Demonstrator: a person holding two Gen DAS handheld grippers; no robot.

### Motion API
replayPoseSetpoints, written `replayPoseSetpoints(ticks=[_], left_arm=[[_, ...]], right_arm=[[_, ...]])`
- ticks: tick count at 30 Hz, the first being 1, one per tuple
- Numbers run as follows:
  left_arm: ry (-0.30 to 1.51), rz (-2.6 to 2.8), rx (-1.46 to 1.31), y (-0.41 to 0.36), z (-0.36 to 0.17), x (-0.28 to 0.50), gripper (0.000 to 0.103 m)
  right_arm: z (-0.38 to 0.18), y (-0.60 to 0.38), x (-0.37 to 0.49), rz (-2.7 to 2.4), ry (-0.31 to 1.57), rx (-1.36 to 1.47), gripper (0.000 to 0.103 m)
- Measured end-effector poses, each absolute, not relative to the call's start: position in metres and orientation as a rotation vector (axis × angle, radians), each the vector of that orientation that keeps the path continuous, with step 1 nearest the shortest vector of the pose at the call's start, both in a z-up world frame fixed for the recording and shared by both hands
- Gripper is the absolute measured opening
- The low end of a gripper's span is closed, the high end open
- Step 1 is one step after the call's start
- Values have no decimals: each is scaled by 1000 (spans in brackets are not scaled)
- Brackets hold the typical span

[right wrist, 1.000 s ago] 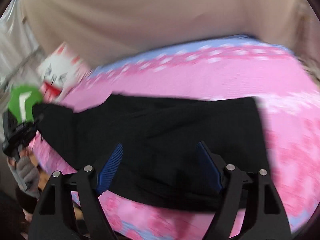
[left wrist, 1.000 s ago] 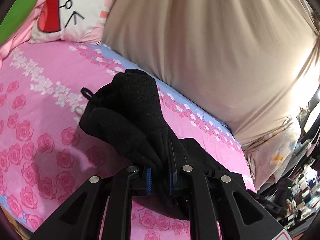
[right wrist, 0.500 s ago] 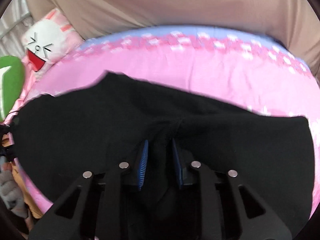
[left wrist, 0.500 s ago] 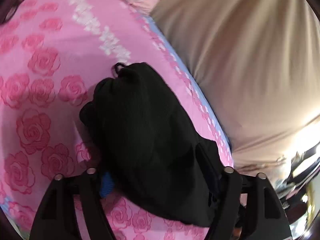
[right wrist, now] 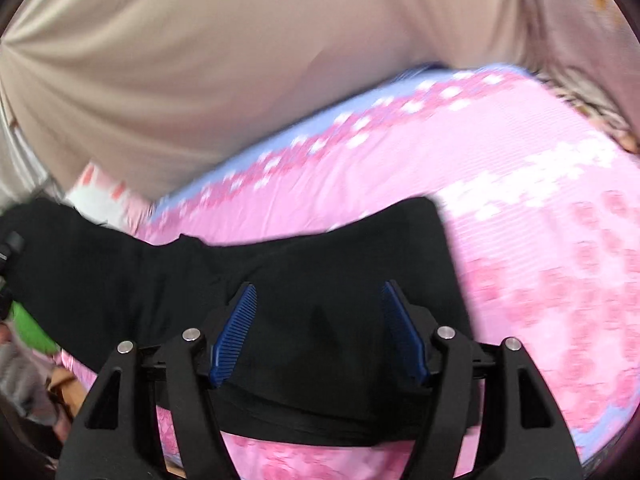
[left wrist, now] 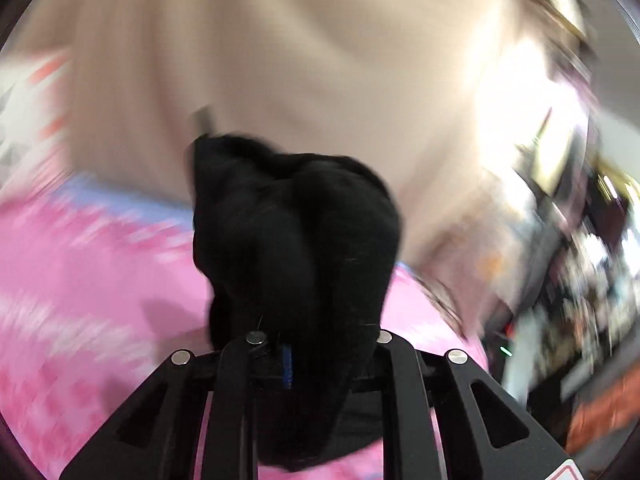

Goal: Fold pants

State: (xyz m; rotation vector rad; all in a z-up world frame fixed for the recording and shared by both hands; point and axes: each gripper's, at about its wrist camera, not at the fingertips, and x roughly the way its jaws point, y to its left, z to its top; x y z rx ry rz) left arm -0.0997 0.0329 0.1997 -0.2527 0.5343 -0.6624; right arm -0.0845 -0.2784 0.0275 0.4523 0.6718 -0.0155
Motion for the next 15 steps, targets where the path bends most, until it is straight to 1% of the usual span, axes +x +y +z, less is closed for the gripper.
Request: replayPoseSetpoints(ticks=[1, 2, 3, 4, 5, 7, 10, 13, 15], left_arm=[[548, -710, -219, 8, 203, -104, 18], [573, -769, -170, -28, 201, -108, 31], [606, -824, -122, -63, 190, -109, 44], [623, -843, -107, -77, 181, -110, 52], [659, -841, -95, -98, 165, -107, 65], [717, -837, -117, -113, 142, -105, 65], [752, -808, -196, -104, 125, -96, 67], [740, -674, -193, -82, 118, -92, 67], [728, -595, -180, -66, 112, -94, 70]], right_arm=[[27, -284, -90, -16, 663, 462, 70], [25, -290, -94, -17, 658, 472, 73], [23, -297, -98, -17, 657, 489, 74], [19, -305, -103, -10, 659, 520, 74], [17, -309, -109, 4, 658, 554, 74], [13, -319, -117, 65, 650, 633, 78], [8, -326, -121, 95, 653, 661, 85], [-1, -325, -116, 116, 670, 662, 85], [-7, -322, -110, 107, 686, 648, 85]])
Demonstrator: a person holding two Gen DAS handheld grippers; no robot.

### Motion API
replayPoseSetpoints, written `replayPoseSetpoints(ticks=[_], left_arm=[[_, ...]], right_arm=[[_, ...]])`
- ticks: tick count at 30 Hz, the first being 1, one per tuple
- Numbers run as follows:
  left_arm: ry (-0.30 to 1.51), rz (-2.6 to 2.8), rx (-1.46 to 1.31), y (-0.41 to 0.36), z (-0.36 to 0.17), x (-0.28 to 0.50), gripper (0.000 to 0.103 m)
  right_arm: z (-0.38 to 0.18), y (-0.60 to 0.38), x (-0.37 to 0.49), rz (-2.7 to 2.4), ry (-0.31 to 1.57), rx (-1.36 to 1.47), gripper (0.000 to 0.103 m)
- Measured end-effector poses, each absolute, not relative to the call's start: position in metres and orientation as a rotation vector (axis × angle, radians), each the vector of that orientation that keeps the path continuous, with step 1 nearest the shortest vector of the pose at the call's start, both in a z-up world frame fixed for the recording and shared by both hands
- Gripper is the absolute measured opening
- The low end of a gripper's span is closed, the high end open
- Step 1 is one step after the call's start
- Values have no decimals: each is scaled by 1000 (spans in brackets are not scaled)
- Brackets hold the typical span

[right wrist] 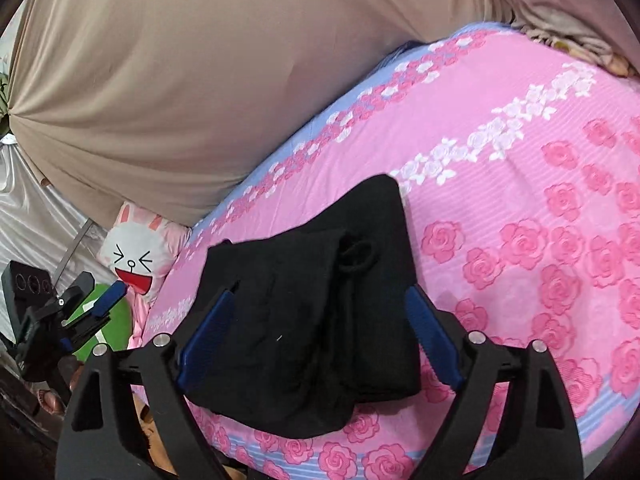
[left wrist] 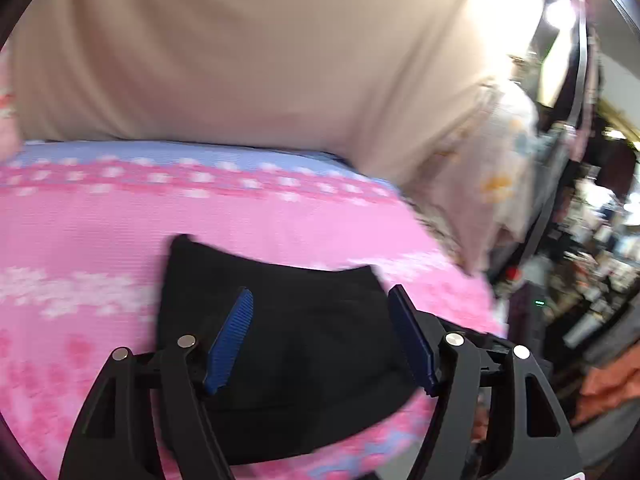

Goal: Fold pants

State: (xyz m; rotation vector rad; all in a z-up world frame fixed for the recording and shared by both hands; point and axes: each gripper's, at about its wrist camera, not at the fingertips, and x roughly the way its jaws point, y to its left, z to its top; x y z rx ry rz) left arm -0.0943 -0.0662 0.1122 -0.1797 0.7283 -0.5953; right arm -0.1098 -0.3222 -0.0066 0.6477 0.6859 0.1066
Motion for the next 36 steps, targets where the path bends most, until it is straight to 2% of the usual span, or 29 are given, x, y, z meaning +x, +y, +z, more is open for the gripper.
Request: replayPoseSetpoints(ticks=[3, 4, 6, 7, 8, 9, 10, 11, 13, 15, 17, 20, 21, 22, 23, 29, 30, 32, 33, 34, 36], left_arm=[[728, -506, -188, -42, 105, -89, 74], [736, -491, -194, -33, 101, -87, 74], [757, -469, -208, -21, 94, -86, 74], [771, -457, -220, -16, 88, -83, 74], [779, -453, -225, -13, 87, -85, 74], [788, -447, -229, -11, 85, -84, 74], [793, -445, -231, -9, 83, -83, 74], [790, -444, -234, -7, 84, -83, 74], [778, -446, -238, -2, 86, -85, 74], [766, -448, -243, 2, 87, -87, 78], [770, -438, -249, 5, 82, -85, 78], [799, -423, -262, 11, 71, -81, 78], [809, -422, -263, 12, 67, -80, 78], [816, -421, -262, 12, 64, -79, 78], [824, -422, -260, 12, 61, -77, 78], [853, -444, -253, 5, 50, -74, 78], [853, -448, -255, 6, 49, -75, 78], [849, -458, -258, 7, 49, -76, 78], [847, -459, -260, 8, 49, -76, 78], [848, -461, -263, 9, 48, -75, 78], [858, -463, -274, 10, 46, -72, 78]], right_arm=[[-18, -310, -100, 114, 745, 620, 87], [-23, -305, -94, 114, 757, 609, 92], [-30, -296, -86, 92, 774, 558, 92], [-28, -286, -81, 63, 777, 477, 79], [-23, -279, -77, 45, 777, 416, 56], [-13, -274, -75, 40, 772, 378, 45], [6, -271, -76, 59, 740, 356, 20], [21, -272, -78, 92, 701, 360, 2], [65, -270, -87, 122, 602, 329, 2], [81, -267, -89, 132, 569, 285, 2], [63, -270, -81, 107, 634, 270, 9], [13, -280, -76, 91, 793, 384, 11], [-2, -282, -79, 91, 823, 427, 19], [-8, -284, -81, 88, 826, 439, 34], [-13, -283, -86, 85, 826, 447, 39], [-20, -281, -93, 91, 842, 489, 43], [-19, -283, -92, 100, 844, 504, 46], [-20, -282, -90, 150, 848, 530, 67], [-22, -277, -87, 159, 854, 523, 70], [-23, -273, -85, 157, 861, 503, 72], [-24, -260, -82, 153, 854, 438, 56]])
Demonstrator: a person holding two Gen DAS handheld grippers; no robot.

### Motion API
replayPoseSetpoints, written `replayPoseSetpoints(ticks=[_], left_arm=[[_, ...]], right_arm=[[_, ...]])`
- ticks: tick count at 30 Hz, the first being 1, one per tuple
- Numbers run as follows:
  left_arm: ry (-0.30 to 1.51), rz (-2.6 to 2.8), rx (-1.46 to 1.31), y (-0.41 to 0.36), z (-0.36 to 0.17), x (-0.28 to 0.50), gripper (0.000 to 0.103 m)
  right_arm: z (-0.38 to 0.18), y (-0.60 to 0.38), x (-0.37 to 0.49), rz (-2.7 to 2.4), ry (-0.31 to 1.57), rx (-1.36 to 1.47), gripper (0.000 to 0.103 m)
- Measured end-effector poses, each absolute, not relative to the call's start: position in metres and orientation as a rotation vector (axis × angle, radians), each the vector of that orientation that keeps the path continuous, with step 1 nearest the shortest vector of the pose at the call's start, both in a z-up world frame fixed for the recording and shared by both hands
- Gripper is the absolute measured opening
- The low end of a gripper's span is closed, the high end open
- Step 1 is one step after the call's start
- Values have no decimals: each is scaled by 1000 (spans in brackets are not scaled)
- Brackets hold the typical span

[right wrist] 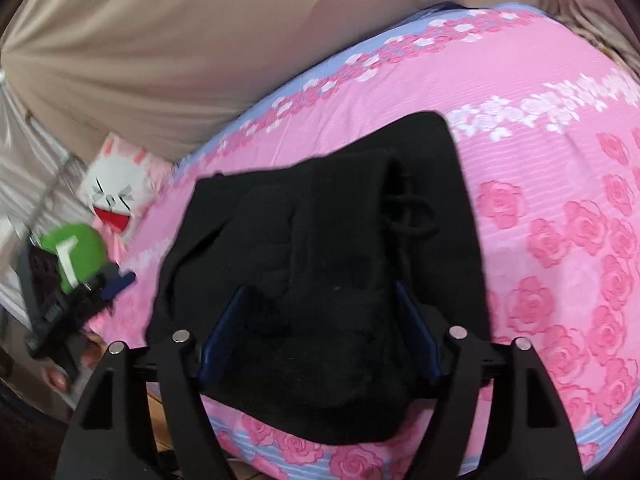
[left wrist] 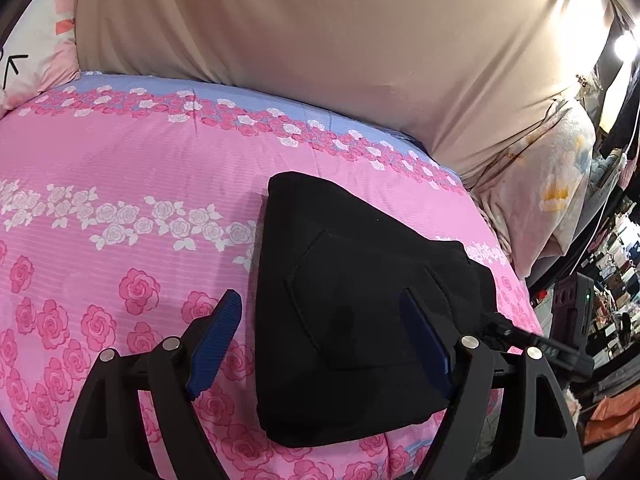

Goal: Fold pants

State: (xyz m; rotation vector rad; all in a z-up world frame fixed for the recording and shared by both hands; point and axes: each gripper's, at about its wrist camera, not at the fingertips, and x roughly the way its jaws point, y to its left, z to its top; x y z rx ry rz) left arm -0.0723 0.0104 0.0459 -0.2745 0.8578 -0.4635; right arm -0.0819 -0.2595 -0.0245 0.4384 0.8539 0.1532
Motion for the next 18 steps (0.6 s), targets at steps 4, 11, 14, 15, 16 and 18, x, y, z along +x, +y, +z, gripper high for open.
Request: replayPoseSetpoints(ticks=[4, 11, 14, 15, 16, 18], left_arm=[[866, -465, -294, 12, 47, -68, 78], [796, -468, -274, 10, 68, -74, 81], [837, -466, -286, 6, 52, -68, 81], [854, -466, -290, 5, 47, -66, 81], [876, -459, -293, 5, 42, -63, 81], [910, -463, -306, 6, 32, -60, 81]], right_arm=[[12, -245, -75, 176, 782, 361, 19], [79, -253, -78, 155, 623, 228, 18], [3, -286, -60, -8, 830, 276, 30], [-18, -299, -65, -32, 865, 342, 30], [-19, -307, -74, -12, 823, 406, 33], [-12, -316, -88, -8, 786, 473, 52]])
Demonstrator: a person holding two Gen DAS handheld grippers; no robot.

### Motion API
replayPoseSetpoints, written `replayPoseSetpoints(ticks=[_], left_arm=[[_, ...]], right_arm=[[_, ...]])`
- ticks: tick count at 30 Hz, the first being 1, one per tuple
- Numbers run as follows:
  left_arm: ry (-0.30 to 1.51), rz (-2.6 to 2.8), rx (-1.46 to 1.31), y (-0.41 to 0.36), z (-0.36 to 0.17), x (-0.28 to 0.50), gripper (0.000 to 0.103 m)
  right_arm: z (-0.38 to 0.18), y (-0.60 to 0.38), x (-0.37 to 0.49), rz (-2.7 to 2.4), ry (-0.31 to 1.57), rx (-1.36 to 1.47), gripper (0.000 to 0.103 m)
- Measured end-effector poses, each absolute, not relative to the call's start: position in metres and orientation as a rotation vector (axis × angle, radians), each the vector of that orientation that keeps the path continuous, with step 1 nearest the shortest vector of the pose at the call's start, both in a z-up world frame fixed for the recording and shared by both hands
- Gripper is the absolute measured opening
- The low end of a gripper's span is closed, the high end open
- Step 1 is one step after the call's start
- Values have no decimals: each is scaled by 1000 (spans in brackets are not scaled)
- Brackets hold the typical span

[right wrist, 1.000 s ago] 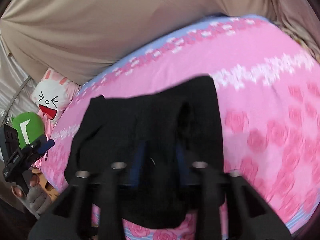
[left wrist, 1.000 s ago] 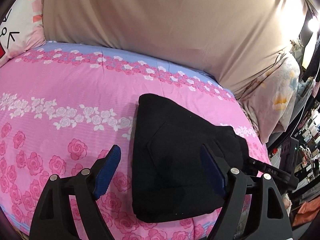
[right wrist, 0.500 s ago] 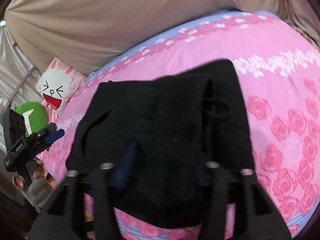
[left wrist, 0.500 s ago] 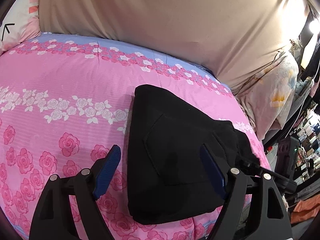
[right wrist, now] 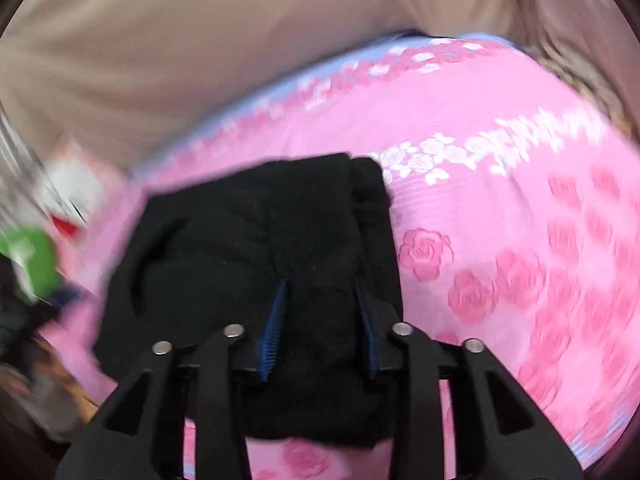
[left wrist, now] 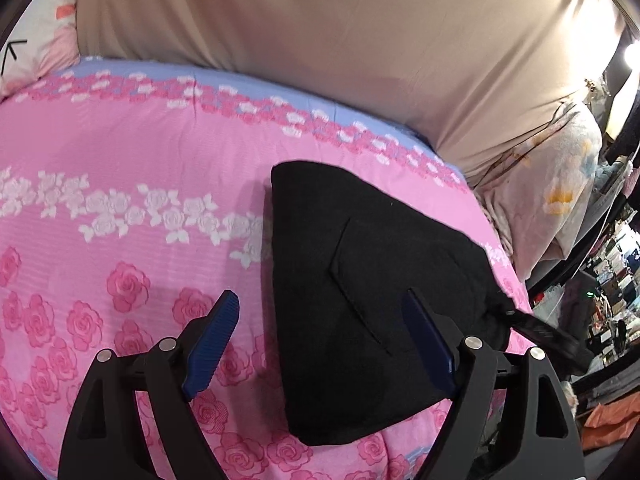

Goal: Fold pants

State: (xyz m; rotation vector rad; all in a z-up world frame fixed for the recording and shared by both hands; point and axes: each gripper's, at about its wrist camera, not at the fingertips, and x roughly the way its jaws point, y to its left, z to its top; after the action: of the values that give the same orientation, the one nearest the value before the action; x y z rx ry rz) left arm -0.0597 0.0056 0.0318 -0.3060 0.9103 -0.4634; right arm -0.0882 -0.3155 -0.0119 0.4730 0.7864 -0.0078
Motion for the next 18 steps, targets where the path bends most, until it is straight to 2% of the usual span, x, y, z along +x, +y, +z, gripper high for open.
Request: replayPoseSetpoints(ticks=[1, 2, 7, 9, 10, 11, 12, 13, 14, 15, 16, 18], left_arm=[[927, -470, -325, 6, 28, -58, 81], [960, -495, -371, 8, 19, -55, 81], [1078, -535, -500, 6, -15, -43, 82], [1082, -580, -565, 3, -24, -40, 91], [1085, -591, -572, 1, -25, -39, 91], [1097, -624, -581, -5, -26, -37, 90], [1098, -654, -585, -10, -27, -34, 79], [1097, -651, -573, -13, -26, -33, 69], [1078, -651, -535, -17, -19, -32, 49], [1045, -648, -505, -16, -8, -35, 30], [1022, -649, -490, -14, 2, -37, 27], [961, -660, -478, 1, 30, -49, 25]], right_arm=[[-6, -319, -94, -43, 763, 470, 80], [-2, -320, -97, -67, 748, 454, 95], [-24, -323, -83, 26, 838, 571, 95], [-39, -319, -79, 95, 866, 658, 95], [-41, -317, -79, 89, 837, 662, 96], [-40, -315, -76, 83, 830, 651, 95], [-40, -313, -74, 77, 818, 656, 91], [-39, -310, -70, 91, 813, 686, 65], [-34, -306, -68, 96, 808, 689, 52], [-25, -301, -67, 86, 787, 661, 49], [-9, -294, -70, 92, 752, 624, 42], [12, -285, -78, 155, 715, 623, 41]])
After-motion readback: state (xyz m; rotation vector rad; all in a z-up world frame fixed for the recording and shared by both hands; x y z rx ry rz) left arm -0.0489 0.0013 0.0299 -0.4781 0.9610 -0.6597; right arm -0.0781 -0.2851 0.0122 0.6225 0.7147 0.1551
